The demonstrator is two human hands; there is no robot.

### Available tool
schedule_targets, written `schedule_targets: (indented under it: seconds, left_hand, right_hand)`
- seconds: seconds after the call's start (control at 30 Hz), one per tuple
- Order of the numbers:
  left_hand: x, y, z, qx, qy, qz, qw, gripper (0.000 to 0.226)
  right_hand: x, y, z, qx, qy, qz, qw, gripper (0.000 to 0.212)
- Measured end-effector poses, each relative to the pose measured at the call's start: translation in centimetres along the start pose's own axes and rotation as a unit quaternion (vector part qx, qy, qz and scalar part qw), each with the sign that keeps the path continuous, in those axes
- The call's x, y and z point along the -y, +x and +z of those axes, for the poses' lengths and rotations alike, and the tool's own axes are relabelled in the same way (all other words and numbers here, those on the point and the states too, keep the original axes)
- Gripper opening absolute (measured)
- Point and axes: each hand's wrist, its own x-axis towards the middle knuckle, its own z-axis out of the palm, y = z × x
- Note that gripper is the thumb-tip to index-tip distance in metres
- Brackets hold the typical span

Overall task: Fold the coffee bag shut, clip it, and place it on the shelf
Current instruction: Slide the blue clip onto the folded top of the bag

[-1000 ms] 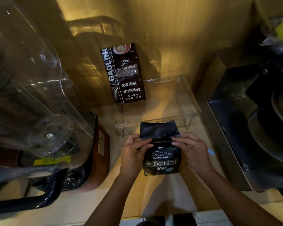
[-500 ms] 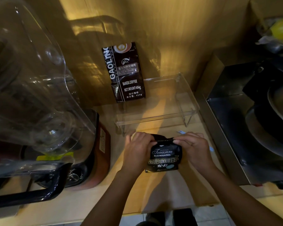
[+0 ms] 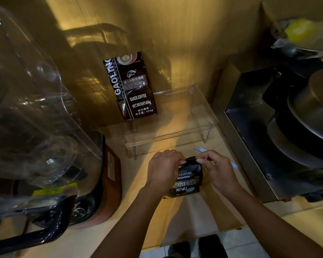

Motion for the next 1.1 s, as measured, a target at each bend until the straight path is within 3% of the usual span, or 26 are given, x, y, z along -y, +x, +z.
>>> schedule_targets:
  seconds: [0.27,0.5,0.73,1.0,1.1]
  left_hand:
    - [-1.0,0.7,0.2,0.031,0.051,0.087,0.994,0.017]
    - [-0.9,1.2,0.7,0.028,0.023,0.058,0.998,0.009]
    - [-0.7,1.0,1.0,0.033,0.025,0.063,0.997,0.010]
    - [-0.7,0.9,1.4,0.018,0.060,0.072,0.995,0.002]
    - [-0.3,1.1,1.2,0.023,0.039,0.070,0.997,0.011]
  right_hand:
    - [0.2,0.6,-0.2,0.008,-0.062,-0.043,0.997,0.011]
    - [-0.3,-0.2,0.6,-0.035,0.061,0.021,0.997,0.033]
    - [-0.5,0.4,0.2,-0.003,0.017,-0.017,1.000,0.013]
    - [-0.7,0.3,1.8,-0.006,0.018,-0.001,1.000,0.027]
    - [-0.8,0.4,1.8,-0.014,0.062,0.014,0.998,0.024]
